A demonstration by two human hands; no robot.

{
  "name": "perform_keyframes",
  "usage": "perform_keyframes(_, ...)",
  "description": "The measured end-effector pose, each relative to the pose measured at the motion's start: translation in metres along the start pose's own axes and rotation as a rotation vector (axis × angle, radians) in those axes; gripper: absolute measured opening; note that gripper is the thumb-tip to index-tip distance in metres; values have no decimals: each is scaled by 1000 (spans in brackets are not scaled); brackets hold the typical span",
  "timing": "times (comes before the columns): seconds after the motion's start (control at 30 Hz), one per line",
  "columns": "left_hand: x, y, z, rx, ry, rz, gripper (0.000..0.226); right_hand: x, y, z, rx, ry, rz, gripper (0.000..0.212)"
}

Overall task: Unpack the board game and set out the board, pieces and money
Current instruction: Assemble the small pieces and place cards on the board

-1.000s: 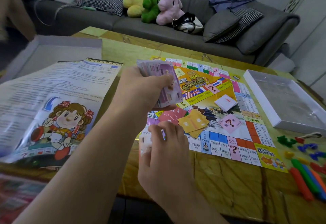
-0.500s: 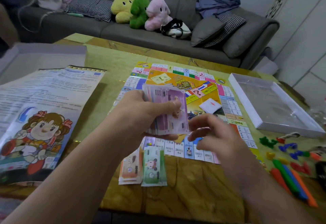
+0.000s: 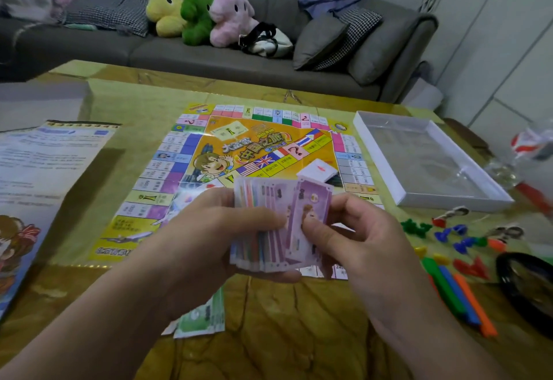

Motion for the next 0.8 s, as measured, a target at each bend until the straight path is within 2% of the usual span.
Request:
perform_keyframes(0.33, 11, -10, 7, -130, -104, 152, 21, -8, 11, 0, 43, -72, 52, 10)
perform_keyframes(0.5, 13, -12, 7, -104, -39, 37, 25, -13, 17, 1, -21, -101, 58, 10)
perform_keyframes(0.7, 13, -10, 7, -161, -71, 95, 23, -15, 19, 3, -16, -131, 125, 13)
perform_keyframes(0.8, 13, -10, 8, -206, -74, 115, 22, -15, 18, 2, 9, -141, 84, 13)
Point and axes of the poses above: each hand's wrist, its own z-axis towards the middle knuckle, its own y-axis out of the back of the hand, x = y × z, the point moved 4 cm from there along z, towards the middle knuckle, and after that the axes turned 1 degree about -y, right-handed, at the moved point
